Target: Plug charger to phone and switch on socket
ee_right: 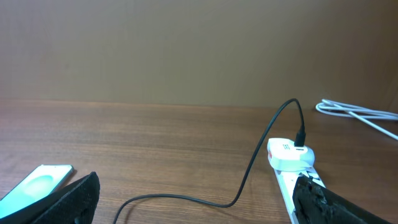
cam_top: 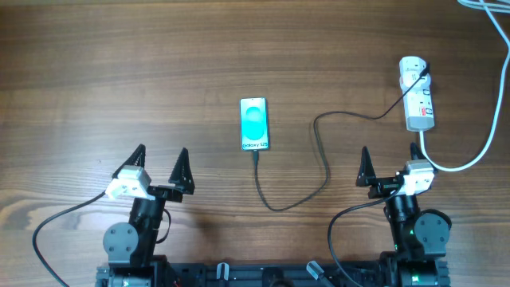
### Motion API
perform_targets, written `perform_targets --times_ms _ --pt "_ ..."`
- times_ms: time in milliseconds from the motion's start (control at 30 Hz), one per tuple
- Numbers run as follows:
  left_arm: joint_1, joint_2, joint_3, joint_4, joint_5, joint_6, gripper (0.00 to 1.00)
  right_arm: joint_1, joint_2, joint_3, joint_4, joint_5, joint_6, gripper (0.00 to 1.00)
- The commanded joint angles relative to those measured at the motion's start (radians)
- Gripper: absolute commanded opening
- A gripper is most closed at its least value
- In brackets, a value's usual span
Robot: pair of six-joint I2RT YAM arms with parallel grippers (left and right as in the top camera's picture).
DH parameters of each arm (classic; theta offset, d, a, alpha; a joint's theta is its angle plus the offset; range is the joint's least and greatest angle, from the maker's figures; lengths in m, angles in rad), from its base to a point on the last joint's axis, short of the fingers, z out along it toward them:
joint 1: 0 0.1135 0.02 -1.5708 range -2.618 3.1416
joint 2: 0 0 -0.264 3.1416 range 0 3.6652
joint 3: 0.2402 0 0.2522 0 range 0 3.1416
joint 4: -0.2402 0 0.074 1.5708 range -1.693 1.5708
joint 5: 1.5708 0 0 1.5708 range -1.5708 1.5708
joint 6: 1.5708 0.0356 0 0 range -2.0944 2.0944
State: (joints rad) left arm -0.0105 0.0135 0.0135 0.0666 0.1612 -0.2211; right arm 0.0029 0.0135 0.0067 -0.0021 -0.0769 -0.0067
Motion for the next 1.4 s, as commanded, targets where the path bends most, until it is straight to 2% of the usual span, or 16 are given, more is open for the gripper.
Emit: perform_targets --times_ms 0,100,167,300,433,1367 --pt "0.008 -0.011 -0.008 -0.061 -0.041 0.061 1.0 -0.005 -0.01 -0.002 0.002 0.016 -0.018 1.0" --pt "0.008 -0.011 -0.008 -0.134 -0.063 0.102 1.0 -0.005 -0.01 -0.002 0.002 0.016 -0.018 1.0" --pt "0.008 -0.011 -0.008 -0.136 -0.066 0.155 1.0 -0.005 -0.01 -0.002 0.002 0.016 -0.018 1.0" --pt "0.008 -0.011 -0.008 -0.144 -0.14 0.185 1.0 -0.005 -0.01 -0.002 0.002 0.016 -0.018 1.0" --pt "0.008 -0.011 -0.008 -0.144 -0.148 0.317 1.0 -0.005 -0.01 -0.002 0.002 0.016 -0.018 1.0" --pt "0.008 -0.011 -0.008 -0.143 -0.129 0.319 1.0 -0.005 -0.01 -0.002 0.002 0.016 -0.018 1.0"
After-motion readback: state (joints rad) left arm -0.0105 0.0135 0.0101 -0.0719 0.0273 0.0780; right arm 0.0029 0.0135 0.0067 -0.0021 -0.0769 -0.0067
